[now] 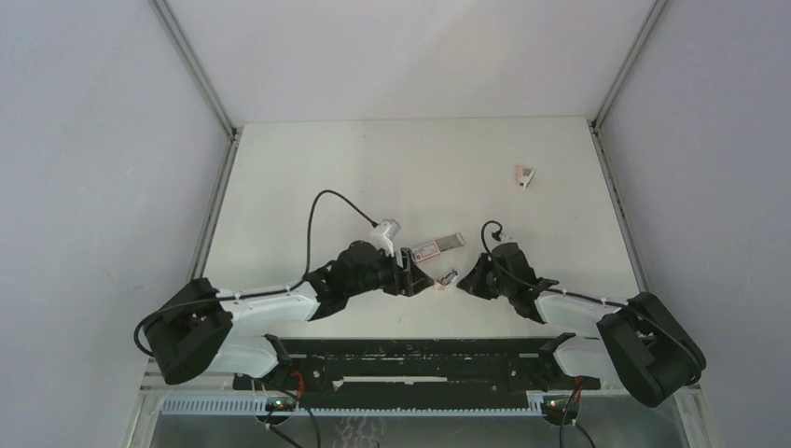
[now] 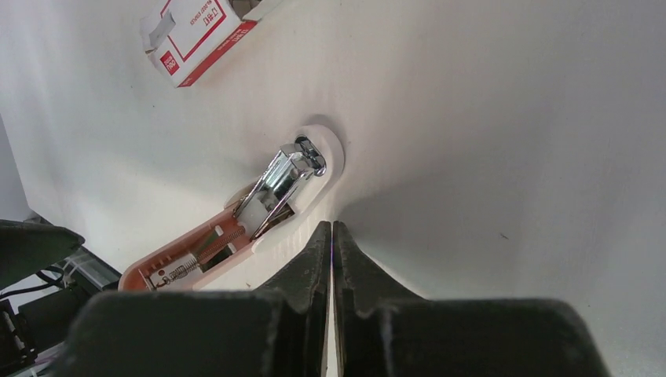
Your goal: Load the staples into the stapler
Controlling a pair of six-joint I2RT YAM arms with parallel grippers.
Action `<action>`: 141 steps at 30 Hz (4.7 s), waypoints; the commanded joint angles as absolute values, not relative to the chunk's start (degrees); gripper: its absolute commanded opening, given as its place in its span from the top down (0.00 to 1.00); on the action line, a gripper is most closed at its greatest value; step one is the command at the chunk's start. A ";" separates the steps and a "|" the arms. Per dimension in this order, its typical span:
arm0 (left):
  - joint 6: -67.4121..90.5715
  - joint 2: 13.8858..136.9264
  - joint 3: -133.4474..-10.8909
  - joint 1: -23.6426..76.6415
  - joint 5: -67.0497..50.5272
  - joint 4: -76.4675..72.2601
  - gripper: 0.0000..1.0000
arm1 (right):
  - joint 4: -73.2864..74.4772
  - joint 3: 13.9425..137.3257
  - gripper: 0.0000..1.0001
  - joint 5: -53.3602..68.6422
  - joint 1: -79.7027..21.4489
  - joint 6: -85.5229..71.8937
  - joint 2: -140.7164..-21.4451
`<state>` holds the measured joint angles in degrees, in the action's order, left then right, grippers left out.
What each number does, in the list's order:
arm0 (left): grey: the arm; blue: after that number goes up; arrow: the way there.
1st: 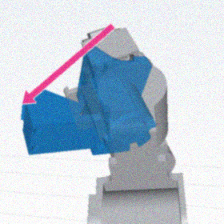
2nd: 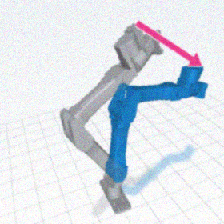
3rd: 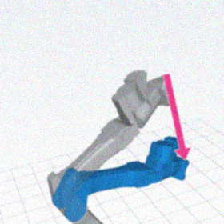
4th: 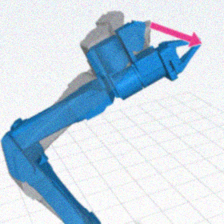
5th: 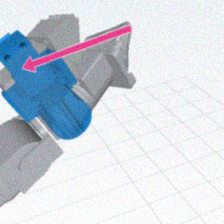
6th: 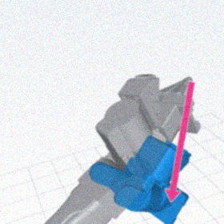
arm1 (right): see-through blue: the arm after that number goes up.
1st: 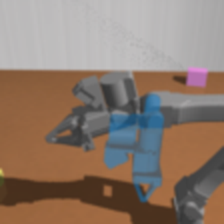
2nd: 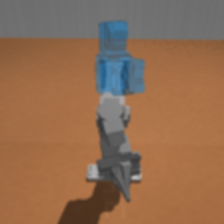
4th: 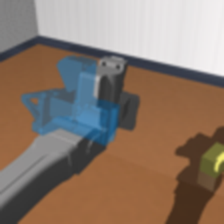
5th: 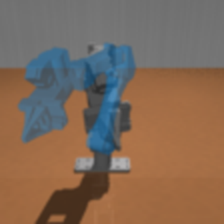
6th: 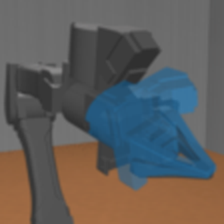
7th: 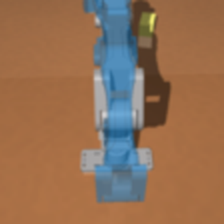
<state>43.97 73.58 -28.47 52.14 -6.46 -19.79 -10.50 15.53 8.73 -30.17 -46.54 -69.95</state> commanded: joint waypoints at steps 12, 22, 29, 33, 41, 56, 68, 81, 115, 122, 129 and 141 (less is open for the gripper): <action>35.49 64.86 -37.43 50.41 0.69 -9.37 0.25 | 10.71 24.35 0.56 0.62 -23.18 -36.75 -48.45; 23.62 48.12 -47.61 29.43 -5.69 22.09 0.13 | 16.99 52.61 0.38 -4.85 -7.46 -23.82 -77.11; 15.35 43.34 -51.94 23.66 -0.09 30.89 0.10 | 18.77 71.96 0.34 -5.70 -1.26 -21.35 -98.28; 11.91 42.96 -53.04 23.54 6.36 32.53 0.10 | 21.91 82.79 0.31 -6.31 -0.20 -19.65 -109.71; 11.51 44.10 -51.42 22.53 8.84 33.16 0.10 | 30.32 101.53 0.30 -6.52 1.31 -18.43 -125.80; 14.09 43.49 -50.90 20.91 7.08 32.52 0.10 | 31.83 102.27 0.84 -5.34 1.24 -18.02 -126.24; 30.55 40.12 -45.37 24.45 -5.85 12.95 0.18 | 8.04 61.72 1.00 17.38 -5.25 -14.36 -83.41; 38.18 51.89 -46.13 40.00 -12.55 -2.07 0.18 | -16.93 27.37 1.00 6.80 -36.17 -11.86 -43.86; 38.90 67.72 -51.88 50.97 -13.78 -3.98 0.51 | -21.44 22.67 1.00 -2.59 -52.34 -8.26 -41.51; 38.78 67.72 -50.96 50.98 -15.88 -7.66 0.90 | -17.76 23.83 0.73 -3.36 -52.37 -10.92 -41.11; 28.22 63.69 -50.29 50.89 -7.96 -1.74 1.00 | -9.88 24.67 0.31 1.65 -48.63 -15.81 -34.15; 4.00 62.00 -48.97 56.45 -7.32 4.85 1.00 | 5.98 33.93 0.49 22.26 -30.25 -34.61 -41.43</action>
